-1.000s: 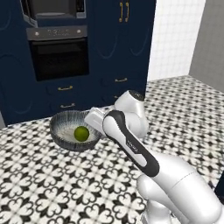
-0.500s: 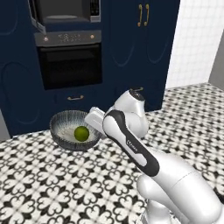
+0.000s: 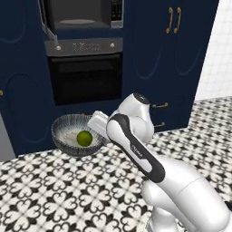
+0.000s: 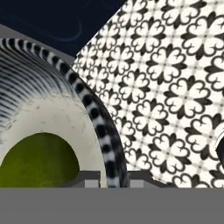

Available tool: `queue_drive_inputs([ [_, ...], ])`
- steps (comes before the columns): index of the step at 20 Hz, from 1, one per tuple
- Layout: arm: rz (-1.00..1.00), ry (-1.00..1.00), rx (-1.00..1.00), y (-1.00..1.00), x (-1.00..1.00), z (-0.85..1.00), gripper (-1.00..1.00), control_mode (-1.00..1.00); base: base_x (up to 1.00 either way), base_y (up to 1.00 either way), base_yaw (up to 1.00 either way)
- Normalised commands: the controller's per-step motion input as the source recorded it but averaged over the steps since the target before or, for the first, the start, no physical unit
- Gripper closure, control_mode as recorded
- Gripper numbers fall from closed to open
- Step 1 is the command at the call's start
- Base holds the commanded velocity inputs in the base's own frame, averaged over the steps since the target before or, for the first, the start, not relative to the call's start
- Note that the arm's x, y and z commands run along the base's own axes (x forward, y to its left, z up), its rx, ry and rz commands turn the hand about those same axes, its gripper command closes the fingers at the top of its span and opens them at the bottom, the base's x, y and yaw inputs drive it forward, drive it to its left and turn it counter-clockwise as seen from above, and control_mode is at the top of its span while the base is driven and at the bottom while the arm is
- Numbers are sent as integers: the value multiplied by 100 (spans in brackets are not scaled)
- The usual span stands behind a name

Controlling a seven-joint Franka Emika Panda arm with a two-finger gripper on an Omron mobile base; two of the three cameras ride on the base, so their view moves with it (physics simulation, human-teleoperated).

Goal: Pick the lime from the sink and place it in the bowl. Then pick the bowl and place it in the microwave. Then close the microwave door and press the start button.

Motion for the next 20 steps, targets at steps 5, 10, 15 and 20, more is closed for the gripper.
queue_drive_inputs([
  [5, 0, 0, 0, 0, 0, 0, 100, 100, 100, -16, 11],
  [10, 0, 0, 0, 0, 0, 0, 100, 100, 100, -14, 8],
  [15, 0, 0, 0, 0, 0, 0, 100, 100, 100, -13, 7],
  [20, 0, 0, 0, 0, 0, 0, 100, 100, 100, 0, 4],
])
